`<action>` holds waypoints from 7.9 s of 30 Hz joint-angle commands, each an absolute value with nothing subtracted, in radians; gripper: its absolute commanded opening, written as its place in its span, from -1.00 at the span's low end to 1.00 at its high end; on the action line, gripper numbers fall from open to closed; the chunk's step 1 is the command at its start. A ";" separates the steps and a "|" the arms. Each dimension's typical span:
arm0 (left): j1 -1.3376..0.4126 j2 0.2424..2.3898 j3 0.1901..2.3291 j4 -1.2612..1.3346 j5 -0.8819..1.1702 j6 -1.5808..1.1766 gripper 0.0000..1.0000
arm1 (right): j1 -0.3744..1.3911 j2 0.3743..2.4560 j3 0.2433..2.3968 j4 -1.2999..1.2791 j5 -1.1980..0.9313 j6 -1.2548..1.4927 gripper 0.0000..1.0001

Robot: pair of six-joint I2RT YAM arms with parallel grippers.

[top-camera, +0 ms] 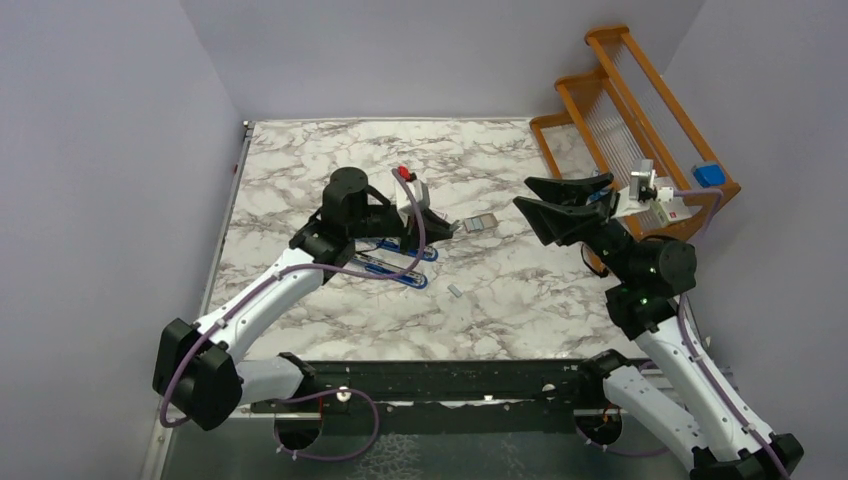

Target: Load the staples into the stapler

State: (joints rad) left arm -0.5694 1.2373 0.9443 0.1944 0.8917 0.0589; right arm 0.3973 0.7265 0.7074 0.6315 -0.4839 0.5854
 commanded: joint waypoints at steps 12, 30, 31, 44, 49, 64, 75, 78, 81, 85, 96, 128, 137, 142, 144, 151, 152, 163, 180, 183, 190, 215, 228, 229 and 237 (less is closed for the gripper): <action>-0.624 1.237 0.839 -0.438 0.904 1.086 -1.00 | 0.397 0.686 0.678 0.414 -0.417 0.454 0.15; -0.790 1.615 0.989 -0.569 0.623 1.259 -1.00 | 0.399 0.650 0.692 0.314 -0.397 0.371 0.15; -0.794 1.628 0.998 -0.570 0.610 1.261 -1.00 | 0.398 0.646 0.693 0.309 -0.394 0.369 0.15; -0.843 1.780 1.088 -0.570 0.474 1.273 -0.89 | 0.397 0.632 0.694 0.276 -0.364 0.338 0.15; -0.846 1.787 1.089 -0.570 0.466 1.272 -0.33 | 0.398 0.636 0.699 0.269 -0.364 0.336 0.15; -0.773 1.545 1.112 -0.483 0.601 1.102 0.25 | 0.398 0.650 0.702 0.245 -0.294 0.363 0.15; -0.613 1.362 1.068 0.090 0.070 0.253 0.96 | 0.398 1.068 0.932 -0.247 0.058 0.289 0.07; -0.564 1.408 1.136 0.028 0.065 0.159 0.98 | 0.397 1.227 1.006 -0.283 -0.020 0.259 -0.08; -0.495 1.439 1.120 0.068 0.104 0.045 0.98 | 0.396 1.359 1.067 -0.276 -0.053 0.229 -0.25; -0.450 1.455 1.047 0.174 0.096 -0.059 0.98 | 0.397 1.546 1.165 -0.297 -0.098 0.190 -0.35; -0.436 1.521 1.024 0.183 0.069 -0.081 0.95 | 0.397 1.848 1.335 -0.352 -0.129 0.125 -0.46; -0.436 1.559 1.075 0.135 0.130 -0.094 0.87 | 0.397 2.033 1.395 -0.373 -0.088 0.098 -0.68; -0.435 1.560 1.076 0.133 0.132 -0.094 0.87 | 0.397 2.021 1.383 -0.364 -0.081 0.098 -0.98; -0.435 1.560 1.076 0.132 0.127 -0.092 0.87 | 0.397 1.983 1.370 -0.346 -0.081 0.122 -0.99; -0.436 1.560 1.076 0.133 0.129 -0.092 0.87 | 0.396 1.966 1.368 -0.343 -0.076 0.132 -0.99; -0.436 1.562 1.080 0.129 0.139 -0.091 0.87 | 0.397 1.933 1.370 -0.337 -0.086 0.150 -0.99; -0.435 1.562 1.079 0.130 0.141 -0.092 0.87 | 0.397 1.929 1.369 -0.339 -0.086 0.151 -0.98; -0.434 1.565 1.087 0.143 0.165 -0.146 0.92 | 0.396 1.867 1.358 -0.347 -0.097 0.172 -0.98; -0.566 1.584 1.138 0.133 0.047 -0.872 0.92 | 0.401 1.543 1.144 -0.260 -0.092 0.357 -0.99; -0.634 1.633 1.209 0.063 -0.005 -0.901 0.91 | 0.403 1.476 1.097 -0.238 -0.081 0.381 -0.99; -0.700 1.741 1.319 0.016 -0.008 -0.919 0.82 | 0.405 1.391 1.024 -0.209 -0.091 0.400 -0.98; -0.750 1.812 1.400 -0.072 0.038 -0.921 0.32 | 0.403 1.380 1.016 -0.170 -0.106 0.412 -0.99; -0.749 1.834 1.406 -0.057 0.064 -0.936 0.15 | 0.404 1.380 1.024 -0.173 -0.111 0.409 -0.99; -0.750 1.835 1.407 -0.055 0.067 -0.937 0.15 | 0.404 1.379 1.024 -0.173 -0.110 0.409 -0.99; -0.751 1.843 1.415 -0.047 0.078 -0.937 0.07 | 0.404 1.382 1.025 -0.170 -0.116 0.408 -0.99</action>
State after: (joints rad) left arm -0.7464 1.8263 1.3743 -0.0765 0.0452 -0.9279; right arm 0.3992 1.3895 1.0046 -0.2024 -0.0994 0.4030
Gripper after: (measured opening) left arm 0.558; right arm 0.009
